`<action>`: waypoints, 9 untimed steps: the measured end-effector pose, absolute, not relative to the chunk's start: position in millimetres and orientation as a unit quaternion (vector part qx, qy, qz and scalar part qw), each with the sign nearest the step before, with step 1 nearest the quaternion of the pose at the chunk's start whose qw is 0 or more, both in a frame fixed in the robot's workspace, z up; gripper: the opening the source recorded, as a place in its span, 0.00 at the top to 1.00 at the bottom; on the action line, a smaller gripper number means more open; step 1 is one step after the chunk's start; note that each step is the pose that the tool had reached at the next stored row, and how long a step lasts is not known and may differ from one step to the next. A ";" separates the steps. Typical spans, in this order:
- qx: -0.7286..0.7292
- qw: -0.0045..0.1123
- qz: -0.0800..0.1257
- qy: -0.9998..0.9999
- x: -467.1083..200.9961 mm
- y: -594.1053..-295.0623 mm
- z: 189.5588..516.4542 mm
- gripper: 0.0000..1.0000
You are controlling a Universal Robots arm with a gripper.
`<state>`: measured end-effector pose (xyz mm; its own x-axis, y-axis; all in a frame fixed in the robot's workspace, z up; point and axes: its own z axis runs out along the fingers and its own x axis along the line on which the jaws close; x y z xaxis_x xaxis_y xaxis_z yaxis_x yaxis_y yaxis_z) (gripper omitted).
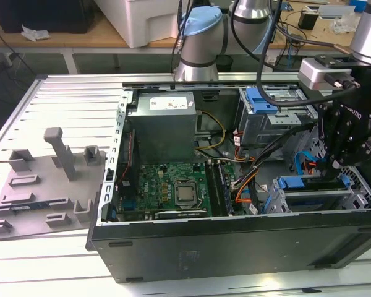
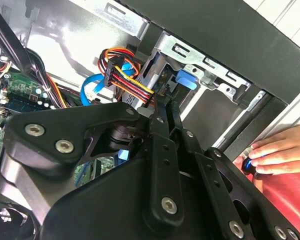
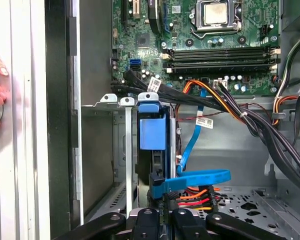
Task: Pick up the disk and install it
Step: 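Insert the first disk wire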
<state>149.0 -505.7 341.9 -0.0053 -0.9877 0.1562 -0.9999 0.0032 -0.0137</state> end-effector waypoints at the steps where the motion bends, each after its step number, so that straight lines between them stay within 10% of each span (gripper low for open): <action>1: 0.703 0.051 0.060 -0.706 149.1 -505.7 341.8 0.83; 9: 0.703 0.049 0.061 -0.707 149.0 -506.0 339.8 0.83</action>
